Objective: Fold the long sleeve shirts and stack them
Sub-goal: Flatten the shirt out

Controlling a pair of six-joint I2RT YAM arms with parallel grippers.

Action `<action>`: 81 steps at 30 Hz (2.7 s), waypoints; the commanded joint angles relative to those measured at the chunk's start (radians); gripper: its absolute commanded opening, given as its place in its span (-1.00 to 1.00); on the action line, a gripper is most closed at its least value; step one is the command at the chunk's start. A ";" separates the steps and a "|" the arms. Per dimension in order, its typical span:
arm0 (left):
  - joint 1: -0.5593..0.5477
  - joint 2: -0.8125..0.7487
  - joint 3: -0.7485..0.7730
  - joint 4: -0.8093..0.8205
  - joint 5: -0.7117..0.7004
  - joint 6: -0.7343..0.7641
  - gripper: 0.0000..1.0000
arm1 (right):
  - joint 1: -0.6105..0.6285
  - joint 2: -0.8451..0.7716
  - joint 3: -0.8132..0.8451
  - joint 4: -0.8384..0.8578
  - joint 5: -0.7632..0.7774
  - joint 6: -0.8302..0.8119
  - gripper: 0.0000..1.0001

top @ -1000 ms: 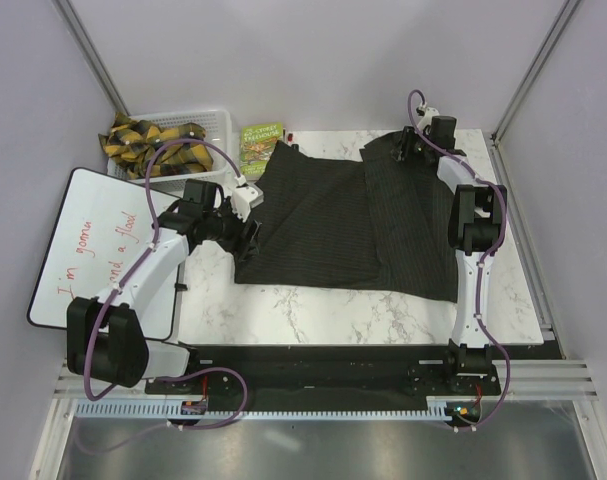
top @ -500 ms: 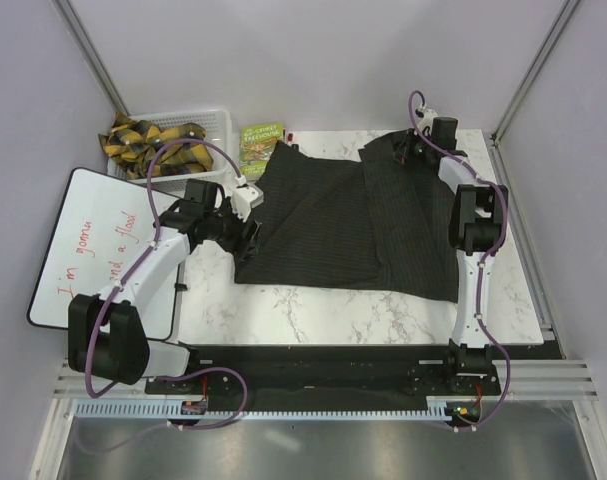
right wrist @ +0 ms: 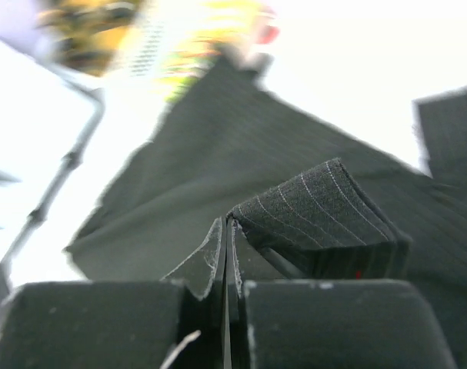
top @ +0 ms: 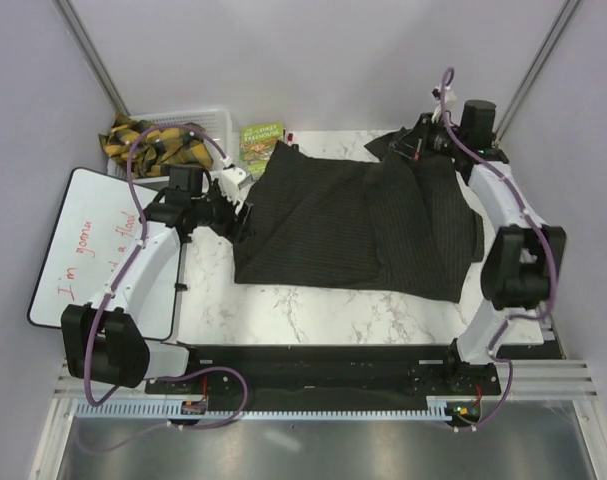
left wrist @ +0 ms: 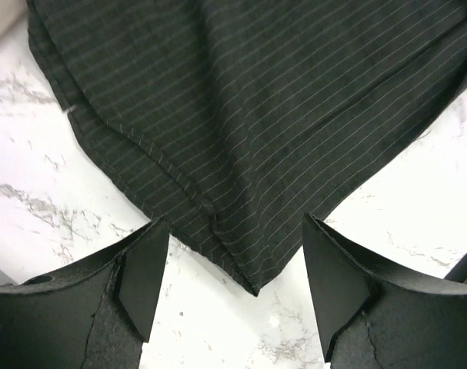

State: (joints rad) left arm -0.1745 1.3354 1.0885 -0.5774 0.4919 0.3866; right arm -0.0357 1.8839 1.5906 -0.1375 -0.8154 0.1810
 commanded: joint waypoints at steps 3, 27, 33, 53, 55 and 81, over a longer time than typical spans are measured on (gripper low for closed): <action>0.006 -0.177 0.053 -0.004 0.275 -0.035 0.57 | 0.057 -0.489 -0.256 -0.088 -0.206 -0.095 -1.00; -0.230 -0.357 0.033 -0.014 0.565 -0.125 0.74 | 0.157 -1.204 -0.599 -0.042 -0.269 0.037 -1.00; -0.523 -0.245 0.095 0.207 0.248 -0.244 0.96 | 0.226 -1.152 -0.607 -0.089 -0.228 -0.043 -1.00; -1.008 -0.136 0.131 0.113 0.016 -0.117 -0.96 | 0.473 -1.184 -0.463 -0.365 0.102 -0.297 0.78; -1.011 -0.203 0.067 0.073 0.109 -0.101 -0.97 | 0.473 -1.184 -0.455 -0.389 0.259 -0.310 0.89; -0.533 0.130 -0.139 -0.025 0.005 -0.229 -0.19 | 0.114 -0.376 -0.547 -0.754 0.659 -0.839 0.43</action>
State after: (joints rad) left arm -0.7414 1.4765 0.9226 -0.5571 0.5434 0.1097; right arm 0.0849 1.4757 1.1294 -0.9169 -0.3058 -0.5663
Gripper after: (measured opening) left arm 0.256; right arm 0.721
